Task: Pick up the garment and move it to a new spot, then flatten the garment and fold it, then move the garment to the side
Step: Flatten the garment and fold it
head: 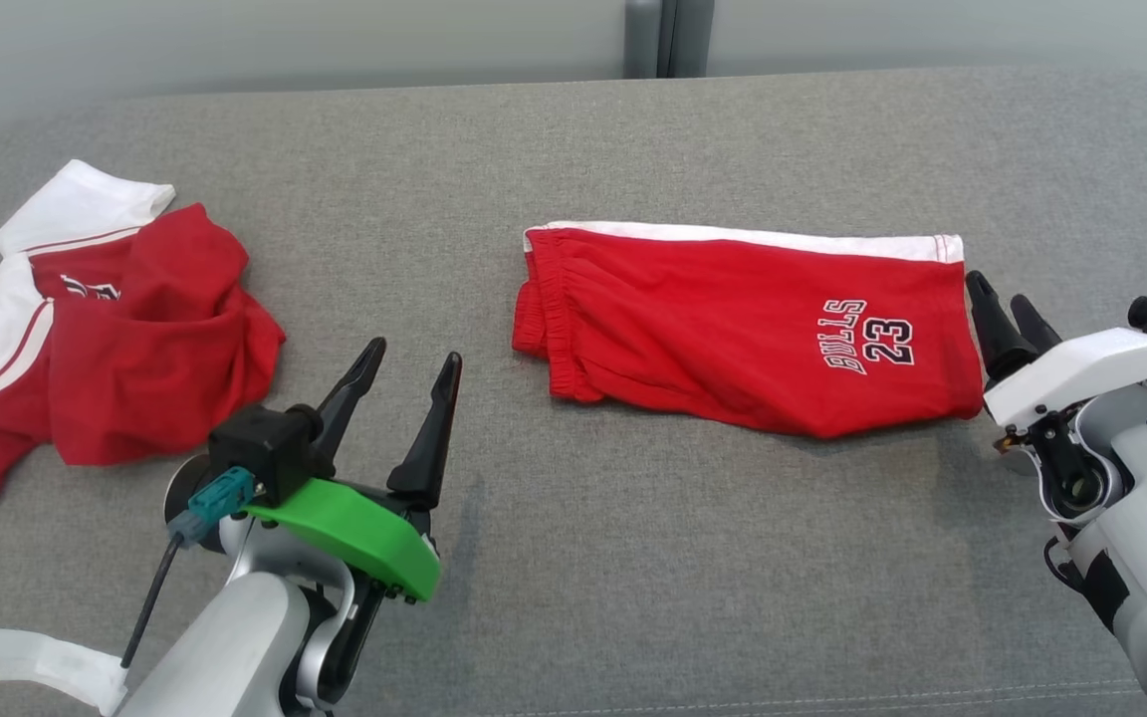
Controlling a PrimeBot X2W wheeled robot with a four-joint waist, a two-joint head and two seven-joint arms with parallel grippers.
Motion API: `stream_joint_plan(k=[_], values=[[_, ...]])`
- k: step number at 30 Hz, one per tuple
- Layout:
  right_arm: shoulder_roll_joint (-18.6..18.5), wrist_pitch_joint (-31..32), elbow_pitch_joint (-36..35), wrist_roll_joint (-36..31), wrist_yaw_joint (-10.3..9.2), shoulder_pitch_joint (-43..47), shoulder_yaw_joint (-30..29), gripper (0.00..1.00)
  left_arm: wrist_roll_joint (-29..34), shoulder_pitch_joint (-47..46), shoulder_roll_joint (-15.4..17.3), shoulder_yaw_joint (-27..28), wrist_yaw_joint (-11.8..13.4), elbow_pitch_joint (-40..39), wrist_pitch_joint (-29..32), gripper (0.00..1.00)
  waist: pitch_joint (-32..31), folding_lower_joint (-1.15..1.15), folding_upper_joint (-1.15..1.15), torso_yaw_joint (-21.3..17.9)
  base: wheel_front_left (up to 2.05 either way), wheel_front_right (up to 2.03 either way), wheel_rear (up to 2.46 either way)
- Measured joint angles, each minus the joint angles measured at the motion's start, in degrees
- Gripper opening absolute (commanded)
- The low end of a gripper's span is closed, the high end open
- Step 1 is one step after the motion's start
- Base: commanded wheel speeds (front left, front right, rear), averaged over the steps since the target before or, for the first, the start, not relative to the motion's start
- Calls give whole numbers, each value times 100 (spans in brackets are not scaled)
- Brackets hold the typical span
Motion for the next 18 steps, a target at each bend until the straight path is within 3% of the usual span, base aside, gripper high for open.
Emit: stream_joint_plan(k=[13, 18], values=[[-179, -402, -309, -305, -1, 320, -73, 100, 0, 156, 10, 135, 44, -191, -67, 100, -22, 0, 0, -125, 0, 0, 0], [-147, -402, -235, -304, -113, 335, -111, 100, 74, 174, -7, 124, 45, -302, -135, 100, 24, 0, 0, -132, 0, 0, 0]])
